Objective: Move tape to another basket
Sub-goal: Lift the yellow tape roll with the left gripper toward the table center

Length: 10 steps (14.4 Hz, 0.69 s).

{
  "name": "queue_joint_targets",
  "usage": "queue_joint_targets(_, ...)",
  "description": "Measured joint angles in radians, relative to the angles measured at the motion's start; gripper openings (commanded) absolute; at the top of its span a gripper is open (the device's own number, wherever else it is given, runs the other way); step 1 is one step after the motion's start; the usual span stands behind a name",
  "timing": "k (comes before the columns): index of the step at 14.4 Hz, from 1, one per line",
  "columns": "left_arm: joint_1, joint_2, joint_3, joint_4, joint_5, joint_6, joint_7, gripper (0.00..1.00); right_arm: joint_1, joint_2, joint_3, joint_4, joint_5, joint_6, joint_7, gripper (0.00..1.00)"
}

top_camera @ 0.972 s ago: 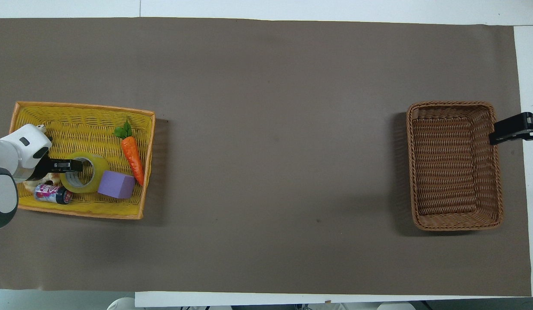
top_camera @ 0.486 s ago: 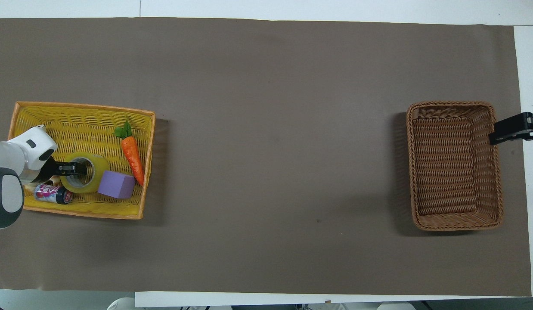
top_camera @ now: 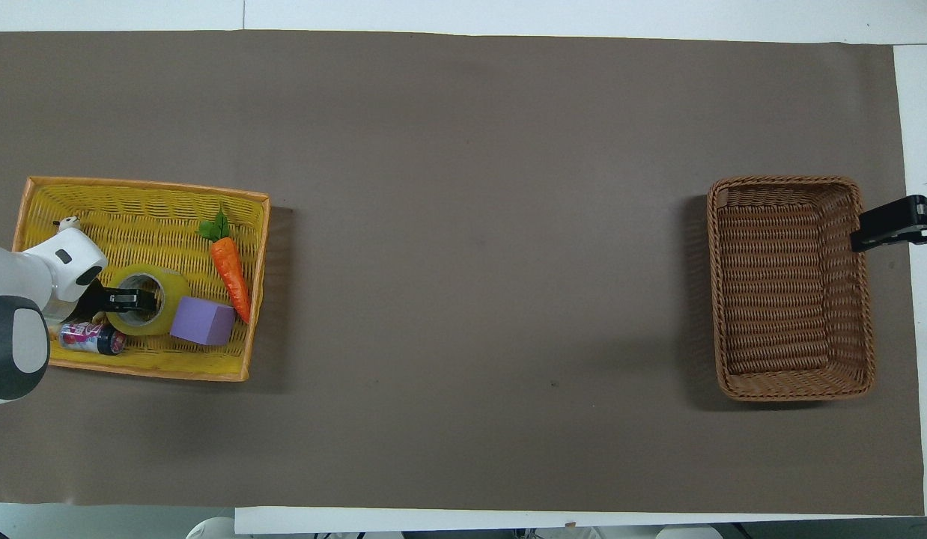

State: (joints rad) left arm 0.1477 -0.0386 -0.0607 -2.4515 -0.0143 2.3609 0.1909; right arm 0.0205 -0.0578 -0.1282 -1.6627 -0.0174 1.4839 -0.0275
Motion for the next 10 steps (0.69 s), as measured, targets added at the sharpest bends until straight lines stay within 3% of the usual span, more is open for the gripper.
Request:
queue_joint_targets(1, -0.002, 0.0, 0.0, 0.0, 0.0, 0.001, 0.001, 0.0, 0.0, 0.0, 0.0, 0.0, 0.0, 0.0, 0.0, 0.99)
queue_joint_targets(6, -0.003, 0.005, 0.0, 0.03, 0.001, 0.001, 0.084, 0.0, 0.0, 0.0, 0.0, 0.0, 0.0, 0.0, 0.0, 0.99)
queue_joint_targets(8, -0.009, 0.015, 0.0, 0.123, -0.001, -0.07, 0.084, 0.0, 0.0, 0.0, 0.0, 0.0, 0.0, 0.0, 0.0, 0.99)
queue_joint_targets(10, -0.017, 0.041, -0.003, 0.321, -0.005, -0.265, 0.079, 0.0, 0.0, 0.0, 0.0, 0.0, 0.0, 0.0, 0.0, 0.99)
